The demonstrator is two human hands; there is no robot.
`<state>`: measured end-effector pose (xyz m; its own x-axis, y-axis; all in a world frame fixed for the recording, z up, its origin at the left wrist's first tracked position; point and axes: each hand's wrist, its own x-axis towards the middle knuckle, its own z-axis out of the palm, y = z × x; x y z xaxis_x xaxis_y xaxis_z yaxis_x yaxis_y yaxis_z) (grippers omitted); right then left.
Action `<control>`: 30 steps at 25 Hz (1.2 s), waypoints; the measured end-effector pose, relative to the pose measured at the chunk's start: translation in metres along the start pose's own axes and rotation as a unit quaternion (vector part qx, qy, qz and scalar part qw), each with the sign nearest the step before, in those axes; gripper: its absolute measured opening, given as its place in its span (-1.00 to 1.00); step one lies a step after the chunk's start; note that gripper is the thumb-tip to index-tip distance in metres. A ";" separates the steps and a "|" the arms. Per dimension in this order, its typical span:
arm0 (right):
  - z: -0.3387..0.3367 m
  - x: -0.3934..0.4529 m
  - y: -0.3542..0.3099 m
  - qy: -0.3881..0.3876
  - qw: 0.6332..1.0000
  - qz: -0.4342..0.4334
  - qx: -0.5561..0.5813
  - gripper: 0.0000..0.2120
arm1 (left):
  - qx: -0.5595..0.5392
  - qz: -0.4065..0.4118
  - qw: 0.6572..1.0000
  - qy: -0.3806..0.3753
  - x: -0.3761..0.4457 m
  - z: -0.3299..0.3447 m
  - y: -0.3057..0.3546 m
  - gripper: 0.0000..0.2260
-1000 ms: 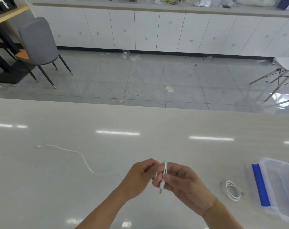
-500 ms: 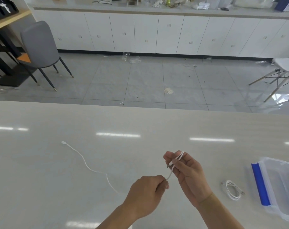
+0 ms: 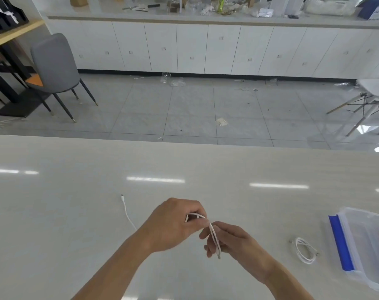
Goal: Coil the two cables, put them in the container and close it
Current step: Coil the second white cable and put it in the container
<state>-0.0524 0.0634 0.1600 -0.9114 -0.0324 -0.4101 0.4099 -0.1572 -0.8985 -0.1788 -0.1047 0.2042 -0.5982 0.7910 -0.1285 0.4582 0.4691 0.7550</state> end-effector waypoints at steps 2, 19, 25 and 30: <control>-0.002 -0.002 -0.003 -0.035 0.999 0.004 0.040 -0.66 | -0.062 -0.008 0.998 0.004 0.005 -0.003 -0.008 -0.91; -0.001 0.014 -0.014 0.034 0.944 -0.122 0.303 -0.72 | -0.230 -0.080 0.968 0.060 -0.001 0.095 -0.035 -0.72; -0.004 0.027 -0.006 0.157 0.936 -0.130 0.289 -0.70 | -0.124 -0.088 0.988 0.032 -0.014 0.099 -0.022 -0.77; -0.001 0.025 -0.001 0.204 0.962 -0.117 0.138 -0.74 | 0.049 -0.056 0.997 -0.020 -0.019 0.074 -0.011 -0.76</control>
<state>-0.0755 0.0634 0.1503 -0.8645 0.4172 -0.2804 0.1194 -0.3715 -0.9207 -0.1240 -0.0954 0.1507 -0.6227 0.7463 -0.2353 0.4540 0.5894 0.6681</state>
